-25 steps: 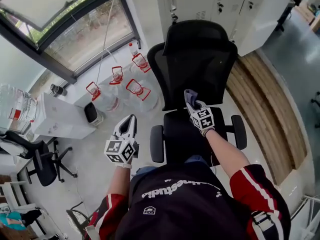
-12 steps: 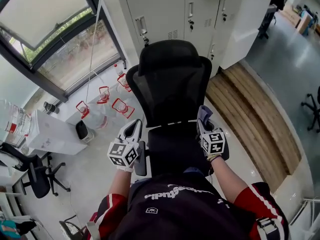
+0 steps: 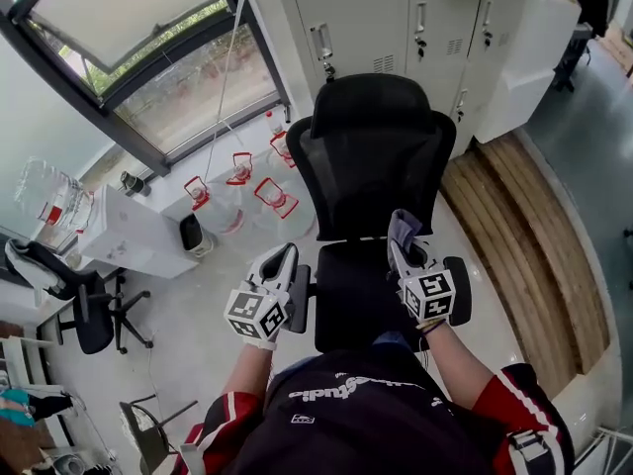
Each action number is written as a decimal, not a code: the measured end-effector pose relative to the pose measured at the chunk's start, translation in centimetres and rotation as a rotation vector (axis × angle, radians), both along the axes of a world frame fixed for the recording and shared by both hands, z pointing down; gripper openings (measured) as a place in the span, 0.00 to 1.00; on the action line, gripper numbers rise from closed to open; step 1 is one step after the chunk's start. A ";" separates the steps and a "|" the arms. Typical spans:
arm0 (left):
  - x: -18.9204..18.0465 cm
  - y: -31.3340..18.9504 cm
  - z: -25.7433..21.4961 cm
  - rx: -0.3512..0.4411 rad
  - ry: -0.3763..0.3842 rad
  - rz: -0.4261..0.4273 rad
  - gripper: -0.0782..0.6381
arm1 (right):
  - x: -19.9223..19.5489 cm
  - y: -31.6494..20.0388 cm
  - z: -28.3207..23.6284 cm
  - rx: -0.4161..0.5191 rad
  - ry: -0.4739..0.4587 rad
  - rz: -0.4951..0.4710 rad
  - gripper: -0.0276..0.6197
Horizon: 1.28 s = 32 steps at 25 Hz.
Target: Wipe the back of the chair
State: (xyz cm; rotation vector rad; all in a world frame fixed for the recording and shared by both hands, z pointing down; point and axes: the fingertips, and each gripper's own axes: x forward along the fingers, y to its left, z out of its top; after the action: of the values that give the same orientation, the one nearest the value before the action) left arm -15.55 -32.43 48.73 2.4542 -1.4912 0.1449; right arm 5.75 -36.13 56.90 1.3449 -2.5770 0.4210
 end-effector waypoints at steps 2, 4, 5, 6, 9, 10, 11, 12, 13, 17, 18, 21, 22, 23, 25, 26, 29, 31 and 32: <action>-1.3 1.8 -0.7 0.022 0.010 -0.019 0.14 | -1.1 1.8 -0.2 -0.008 -0.002 -0.016 0.13; -2.8 4.4 -1.3 0.048 0.010 -0.035 0.14 | -2.0 4.4 -0.5 -0.011 0.009 -0.031 0.13; -3.4 5.9 -1.5 0.057 0.012 -0.044 0.14 | -2.5 5.9 -0.7 -0.011 0.018 -0.038 0.13; -4.1 7.5 -1.7 0.063 0.017 -0.052 0.14 | -2.9 7.4 -1.0 -0.008 0.025 -0.044 0.13; -6.1 13.0 -1.9 0.068 0.031 -0.069 0.14 | -4.3 12.4 -2.3 0.008 0.042 -0.051 0.14; -6.9 15.2 -1.9 0.068 0.028 -0.069 0.14 | -4.8 14.4 -2.9 0.017 0.043 -0.048 0.14; -7.6 17.3 -2.0 0.070 0.023 -0.069 0.14 | -5.3 16.5 -3.6 0.029 0.043 -0.042 0.14; -8.2 19.2 -2.2 0.074 0.020 -0.070 0.14 | -5.7 18.5 -4.3 0.042 0.042 -0.033 0.14; -8.8 21.0 -2.5 0.081 0.023 -0.073 0.14 | -5.9 20.4 -5.0 0.055 0.039 -0.023 0.14; -10.0 27.4 -3.7 0.105 0.059 -0.065 0.14 | -6.2 28.1 -7.6 0.082 0.006 0.018 0.13; -9.9 28.9 -4.0 0.111 0.062 -0.056 0.14 | -6.0 29.9 -8.3 0.089 0.005 0.026 0.13; -8.6 32.7 -4.8 0.123 0.071 -0.017 0.14 | -5.1 34.5 -9.8 0.106 0.008 0.046 0.13; -8.0 33.8 -5.0 0.126 0.072 -0.003 0.14 | -4.7 35.9 -10.2 0.110 0.005 0.052 0.14; -7.4 34.9 -5.2 0.131 0.074 0.011 0.14 | -4.3 37.2 -10.6 0.114 0.002 0.057 0.13; -6.2 37.0 -5.6 0.141 0.080 0.032 0.14 | -3.6 39.6 -11.1 0.124 0.005 0.060 0.13; -5.6 38.0 -5.8 0.145 0.083 0.041 0.14 | -3.3 40.6 -11.3 0.128 0.010 0.061 0.13; -3.9 40.5 -6.4 0.149 0.087 0.065 0.14 | -2.4 43.1 -11.7 0.128 0.008 0.058 0.13; -2.8 42.1 -6.7 0.150 0.084 0.074 0.14 | -2.0 44.7 -12.0 0.129 0.006 0.047 0.13; -2.2 42.9 -6.9 0.150 0.084 0.076 0.14 | -1.7 45.6 -12.1 0.130 0.007 0.041 0.13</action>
State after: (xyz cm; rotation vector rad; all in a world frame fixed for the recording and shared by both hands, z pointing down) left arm -17.75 10.48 41.81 2.6009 -1.4218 -0.0568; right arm 4.04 9.52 44.84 1.4400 -2.6155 0.2595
